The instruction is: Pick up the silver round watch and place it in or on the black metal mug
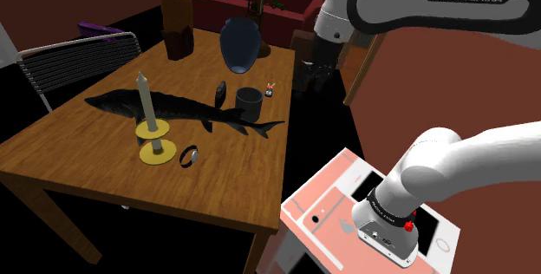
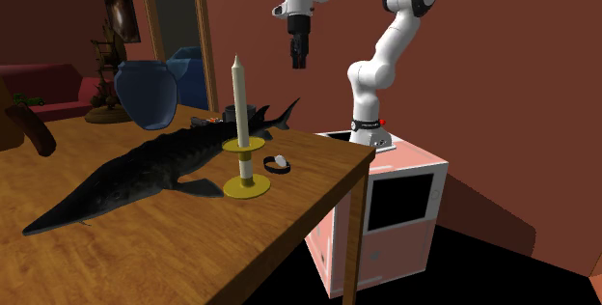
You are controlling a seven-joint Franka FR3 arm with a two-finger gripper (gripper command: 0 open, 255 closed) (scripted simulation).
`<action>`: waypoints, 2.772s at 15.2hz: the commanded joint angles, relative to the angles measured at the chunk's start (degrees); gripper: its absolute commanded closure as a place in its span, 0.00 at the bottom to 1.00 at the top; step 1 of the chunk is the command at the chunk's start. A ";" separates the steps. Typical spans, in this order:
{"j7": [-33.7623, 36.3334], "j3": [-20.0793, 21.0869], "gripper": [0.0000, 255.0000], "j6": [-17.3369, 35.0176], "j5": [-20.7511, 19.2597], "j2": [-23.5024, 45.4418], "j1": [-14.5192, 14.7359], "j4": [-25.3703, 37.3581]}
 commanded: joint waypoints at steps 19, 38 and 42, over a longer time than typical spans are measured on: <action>43.15 23.62 0.00 20.54 -9.17 39.65 -1.02 19.15; 58.46 21.88 0.00 25.32 -22.36 58.47 4.94 29.65; 58.46 21.88 1.00 25.32 -22.36 58.47 4.94 29.64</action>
